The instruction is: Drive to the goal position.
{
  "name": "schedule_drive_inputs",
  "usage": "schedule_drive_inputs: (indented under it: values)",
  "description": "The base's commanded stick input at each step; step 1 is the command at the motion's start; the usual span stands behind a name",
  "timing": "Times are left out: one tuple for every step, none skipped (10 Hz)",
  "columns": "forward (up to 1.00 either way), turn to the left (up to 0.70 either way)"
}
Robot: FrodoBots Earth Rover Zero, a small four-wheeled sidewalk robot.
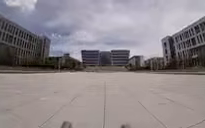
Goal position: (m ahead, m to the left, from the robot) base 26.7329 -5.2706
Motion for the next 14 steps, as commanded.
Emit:
schedule_drive_inputs:
  values:
    - [0.70, 0.00]
    - [0.70, -0.07]
    - [0.70, -0.21]
    - [0.70, -0.10]
    - [0.70, 0.00]
    - [0.70, 0.00]
    - [0.70, 0.00]
    - [0.70, 0.00]
    - [0.70, 0.00]
    - [0.70, 0.00]
    - [0.70, 0.00]
    - [0.70, 0.00]
    - [0.70, 0.00]
    - [0.70, 0.00]
